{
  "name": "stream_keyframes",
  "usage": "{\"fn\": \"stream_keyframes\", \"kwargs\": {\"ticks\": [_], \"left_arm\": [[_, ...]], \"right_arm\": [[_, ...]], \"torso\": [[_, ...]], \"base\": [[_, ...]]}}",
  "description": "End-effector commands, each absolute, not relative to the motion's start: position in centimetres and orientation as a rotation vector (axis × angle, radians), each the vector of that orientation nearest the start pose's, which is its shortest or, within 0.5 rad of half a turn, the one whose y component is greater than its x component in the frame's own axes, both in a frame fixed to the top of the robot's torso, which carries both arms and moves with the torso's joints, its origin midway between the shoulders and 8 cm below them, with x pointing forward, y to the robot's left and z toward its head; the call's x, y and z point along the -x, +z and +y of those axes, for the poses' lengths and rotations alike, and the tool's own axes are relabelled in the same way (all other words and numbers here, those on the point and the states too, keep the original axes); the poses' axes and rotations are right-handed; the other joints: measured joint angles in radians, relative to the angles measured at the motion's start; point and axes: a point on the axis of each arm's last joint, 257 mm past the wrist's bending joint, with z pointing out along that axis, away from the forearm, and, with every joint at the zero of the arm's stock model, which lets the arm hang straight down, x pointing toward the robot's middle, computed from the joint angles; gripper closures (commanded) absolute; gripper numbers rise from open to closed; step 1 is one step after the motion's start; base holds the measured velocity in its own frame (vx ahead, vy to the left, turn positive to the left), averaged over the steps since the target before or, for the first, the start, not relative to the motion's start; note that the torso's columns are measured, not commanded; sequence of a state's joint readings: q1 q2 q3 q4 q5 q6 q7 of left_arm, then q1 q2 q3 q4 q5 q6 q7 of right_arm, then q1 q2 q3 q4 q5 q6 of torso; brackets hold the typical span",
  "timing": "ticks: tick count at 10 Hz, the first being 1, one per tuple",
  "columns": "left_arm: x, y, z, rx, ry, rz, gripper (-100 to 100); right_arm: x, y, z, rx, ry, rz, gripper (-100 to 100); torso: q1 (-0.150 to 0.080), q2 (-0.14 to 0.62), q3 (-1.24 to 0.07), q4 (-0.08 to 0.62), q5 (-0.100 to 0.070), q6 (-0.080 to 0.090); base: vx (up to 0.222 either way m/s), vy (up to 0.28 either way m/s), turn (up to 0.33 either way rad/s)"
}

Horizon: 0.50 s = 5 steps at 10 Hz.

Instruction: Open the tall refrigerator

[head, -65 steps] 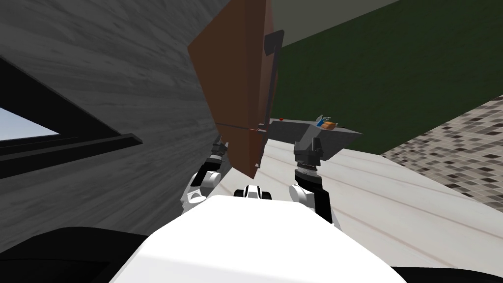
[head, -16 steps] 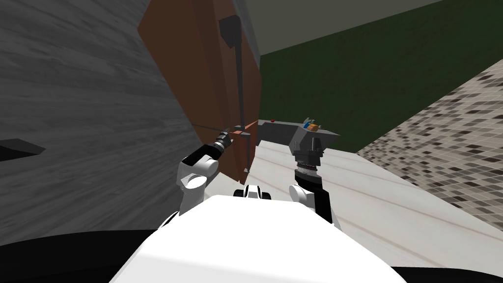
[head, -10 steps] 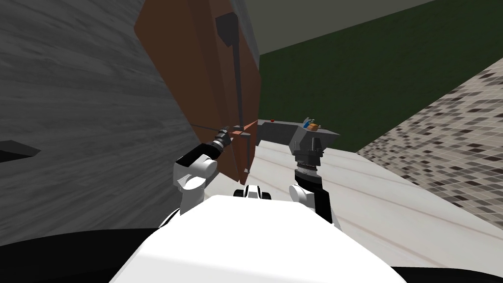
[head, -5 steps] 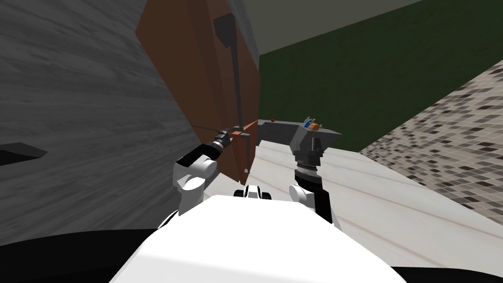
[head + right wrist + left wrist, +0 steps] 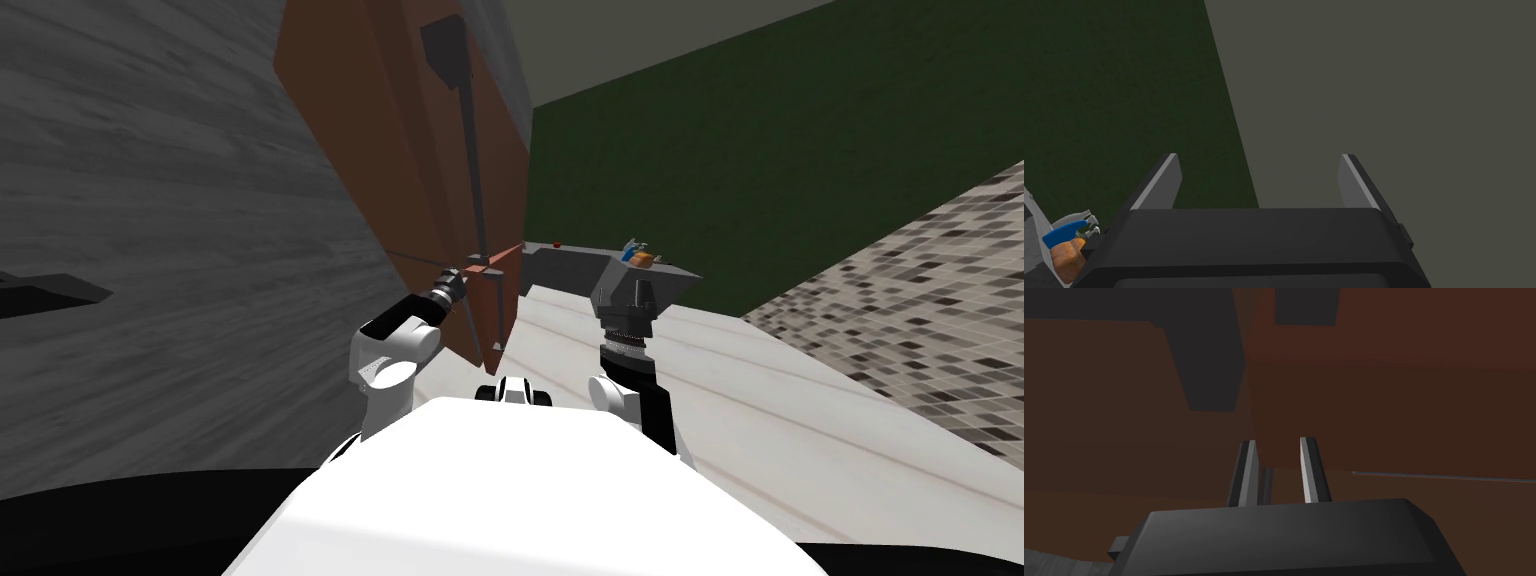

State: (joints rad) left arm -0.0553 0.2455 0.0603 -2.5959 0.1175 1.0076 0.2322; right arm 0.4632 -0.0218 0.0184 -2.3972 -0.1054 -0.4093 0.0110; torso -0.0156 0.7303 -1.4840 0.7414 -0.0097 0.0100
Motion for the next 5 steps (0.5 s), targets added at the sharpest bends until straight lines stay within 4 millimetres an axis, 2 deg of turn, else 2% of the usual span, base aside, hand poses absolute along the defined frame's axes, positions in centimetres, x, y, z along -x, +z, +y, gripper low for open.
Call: {"fn": "stream_keyframes", "kwargs": {"ticks": [1,2,3,4,5], "left_arm": [[-44.9,5.3,24.5,1.161,-1.301,1.126,100],[-44.9,5.3,24.5,1.161,-1.301,1.126,100],[-44.9,5.5,25.4,1.170,-1.282,1.105,100],[-44.8,5.7,26.3,1.179,-1.264,1.083,100],[-44.8,5.7,26.3,1.179,-1.264,1.083,100]], "right_arm": [[-33.5,7.0,-27.4,-0.655,1.413,0.533,0],[-33.5,7.0,-27.4,-0.655,1.413,0.533,0],[-33.5,7.0,-27.4,-0.655,1.413,0.533,0],[-33.5,7.0,-27.4,-0.655,1.413,0.533,0],[-33.5,7.0,-27.4,-0.655,1.413,0.533,0]], "torso": [[0.001,-0.001,-0.001,0.000,0.001,-0.001],[0.001,-0.005,-0.004,0.001,0.000,-0.001],[0.004,-0.005,-0.004,-0.001,0.001,0.001],[0.005,-0.003,-0.002,0.000,0.002,0.000],[0.004,-0.005,-0.003,0.000,0.001,-0.002]], "base": [[0.052,-0.336,0.137],[0.013,-0.294,0.078],[-0.057,-0.290,0.063],[0.035,-0.338,0.110],[0.027,-0.296,0.089]]}}
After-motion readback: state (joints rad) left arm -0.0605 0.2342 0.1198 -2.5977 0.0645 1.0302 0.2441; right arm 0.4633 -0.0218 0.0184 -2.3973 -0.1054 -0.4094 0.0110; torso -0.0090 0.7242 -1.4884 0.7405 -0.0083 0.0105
